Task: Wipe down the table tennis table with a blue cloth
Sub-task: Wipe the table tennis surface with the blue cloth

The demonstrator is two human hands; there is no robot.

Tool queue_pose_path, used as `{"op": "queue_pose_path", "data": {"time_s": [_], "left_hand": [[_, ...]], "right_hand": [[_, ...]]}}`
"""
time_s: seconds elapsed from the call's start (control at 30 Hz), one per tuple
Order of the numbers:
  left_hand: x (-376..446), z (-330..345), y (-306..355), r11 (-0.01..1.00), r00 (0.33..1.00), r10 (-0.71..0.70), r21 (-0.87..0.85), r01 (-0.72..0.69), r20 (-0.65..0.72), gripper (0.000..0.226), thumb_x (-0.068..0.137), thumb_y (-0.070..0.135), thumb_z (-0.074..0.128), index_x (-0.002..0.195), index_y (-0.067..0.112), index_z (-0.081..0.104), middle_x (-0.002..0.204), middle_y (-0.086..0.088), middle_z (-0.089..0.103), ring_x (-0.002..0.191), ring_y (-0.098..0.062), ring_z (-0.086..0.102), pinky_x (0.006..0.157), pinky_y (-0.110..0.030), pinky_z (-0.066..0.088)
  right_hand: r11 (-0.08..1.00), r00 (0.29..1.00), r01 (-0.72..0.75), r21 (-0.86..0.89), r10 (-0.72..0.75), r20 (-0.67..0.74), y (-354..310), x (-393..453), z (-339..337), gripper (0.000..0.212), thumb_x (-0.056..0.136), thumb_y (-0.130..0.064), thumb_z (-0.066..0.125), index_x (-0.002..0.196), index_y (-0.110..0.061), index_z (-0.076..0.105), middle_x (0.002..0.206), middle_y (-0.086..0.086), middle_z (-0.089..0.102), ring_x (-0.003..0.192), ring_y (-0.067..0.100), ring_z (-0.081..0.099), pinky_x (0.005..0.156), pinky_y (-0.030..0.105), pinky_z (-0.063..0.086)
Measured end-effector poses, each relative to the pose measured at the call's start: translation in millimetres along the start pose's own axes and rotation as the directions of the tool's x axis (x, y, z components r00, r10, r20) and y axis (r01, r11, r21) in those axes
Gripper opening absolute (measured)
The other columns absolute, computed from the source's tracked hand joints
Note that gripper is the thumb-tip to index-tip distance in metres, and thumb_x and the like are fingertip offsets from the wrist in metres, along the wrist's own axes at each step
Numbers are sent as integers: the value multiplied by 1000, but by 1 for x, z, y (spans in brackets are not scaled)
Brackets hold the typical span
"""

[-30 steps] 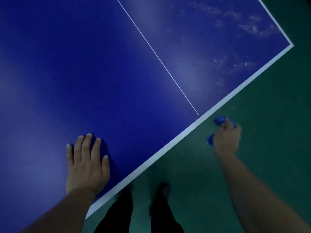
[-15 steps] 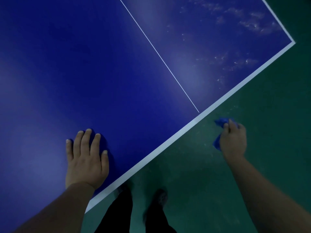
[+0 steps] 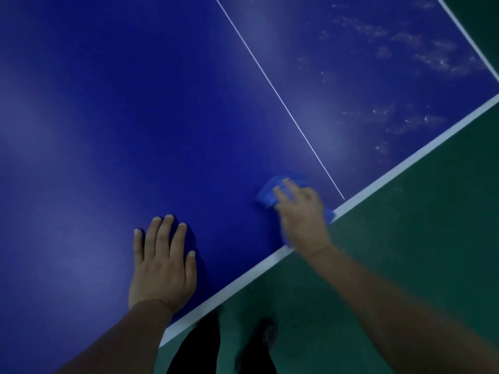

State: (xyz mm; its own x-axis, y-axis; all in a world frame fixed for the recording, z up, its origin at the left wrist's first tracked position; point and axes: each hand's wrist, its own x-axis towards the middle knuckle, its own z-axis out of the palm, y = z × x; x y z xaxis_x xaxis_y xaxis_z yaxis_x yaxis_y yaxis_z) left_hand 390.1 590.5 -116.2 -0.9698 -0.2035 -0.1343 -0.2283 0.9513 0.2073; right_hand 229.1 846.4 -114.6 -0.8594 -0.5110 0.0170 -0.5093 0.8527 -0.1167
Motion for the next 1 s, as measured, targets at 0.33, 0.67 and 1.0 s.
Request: {"op": "queue_pose_path", "data": {"time_s": [0.33, 0.67, 1.0], "left_hand": [[0, -2, -3, 1000, 999, 29, -1, -29, 14, 58, 92, 38, 36, 135, 6, 57, 148, -18, 46, 141, -36, 35, 114, -61, 19], [-2, -10, -8, 998, 999, 14, -68, -11, 41, 56, 97, 44, 35, 140, 13, 54, 152, -9, 42, 146, -28, 30, 115, -54, 18], [-18, -5, 8, 968, 968, -191, -192, 159, -164, 49, 93, 32, 41, 130, 6, 60, 145, -15, 49, 140, -33, 37, 117, -55, 19]], "right_hand": [[999, 999, 46, 28, -46, -25, -80, 35, 12, 42, 95, -28, 46, 134, -20, 59, 146, 4, 51, 111, 32, 48, 83, 42, 46], [998, 996, -59, 18, 58, 62, -35, 68, -6, 45, 102, -28, 38, 139, -9, 57, 152, 12, 44, 136, 40, 42, 104, 56, 41], [806, 801, 585, 87, -591, 92, -113, 55, 15, 47, 91, -26, 50, 137, -22, 56, 149, 4, 48, 134, 32, 46, 95, 45, 46]]}}
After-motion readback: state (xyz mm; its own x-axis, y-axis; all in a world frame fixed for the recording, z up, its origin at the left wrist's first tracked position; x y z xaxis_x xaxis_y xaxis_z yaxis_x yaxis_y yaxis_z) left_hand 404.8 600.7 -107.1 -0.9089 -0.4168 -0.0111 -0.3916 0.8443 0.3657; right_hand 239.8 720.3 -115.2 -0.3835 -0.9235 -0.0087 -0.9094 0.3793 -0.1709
